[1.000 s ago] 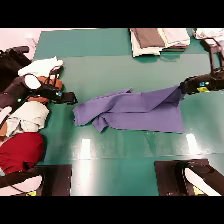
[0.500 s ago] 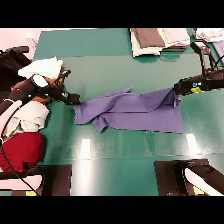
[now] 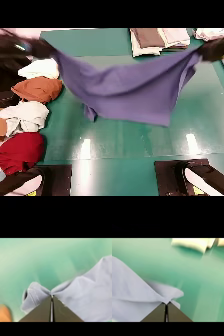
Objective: Fold the shirts.
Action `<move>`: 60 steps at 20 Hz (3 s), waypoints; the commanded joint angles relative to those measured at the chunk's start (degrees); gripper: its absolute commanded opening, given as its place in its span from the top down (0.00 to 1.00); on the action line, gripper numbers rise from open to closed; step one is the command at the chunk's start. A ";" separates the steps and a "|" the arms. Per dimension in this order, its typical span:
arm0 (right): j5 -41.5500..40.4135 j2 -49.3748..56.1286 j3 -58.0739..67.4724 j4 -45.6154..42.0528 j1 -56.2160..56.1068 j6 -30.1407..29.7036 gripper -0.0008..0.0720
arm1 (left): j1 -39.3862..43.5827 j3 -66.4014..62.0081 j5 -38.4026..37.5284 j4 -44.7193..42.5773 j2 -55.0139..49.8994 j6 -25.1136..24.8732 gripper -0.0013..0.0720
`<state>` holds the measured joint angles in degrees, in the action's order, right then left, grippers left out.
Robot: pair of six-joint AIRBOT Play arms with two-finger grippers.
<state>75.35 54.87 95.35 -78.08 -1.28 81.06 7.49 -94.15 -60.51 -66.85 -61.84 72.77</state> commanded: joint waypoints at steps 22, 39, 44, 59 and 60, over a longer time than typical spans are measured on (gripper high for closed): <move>12.37 20.52 8.76 -9.94 0.04 2.38 0.97 | -0.02 1.55 -7.69 -7.32 -14.69 6.34 0.95; 9.31 19.23 -12.50 12.66 9.90 -2.21 0.50 | -13.99 26.95 -11.17 -5.05 -13.64 9.68 0.22; 6.14 10.62 -23.58 14.69 10.88 -2.56 0.50 | -14.12 45.86 -0.90 4.63 -12.15 6.99 0.22; 14.16 5.44 -32.74 7.32 20.83 -2.45 0.50 | -7.17 43.30 4.76 11.32 -7.93 3.17 0.95; 13.73 4.09 -37.09 5.79 23.98 -2.45 0.49 | -7.17 42.75 4.79 11.17 -6.82 3.15 0.95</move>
<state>86.80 61.12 64.55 -67.66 16.93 78.50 -0.01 -49.19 -54.94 -53.89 -71.26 76.09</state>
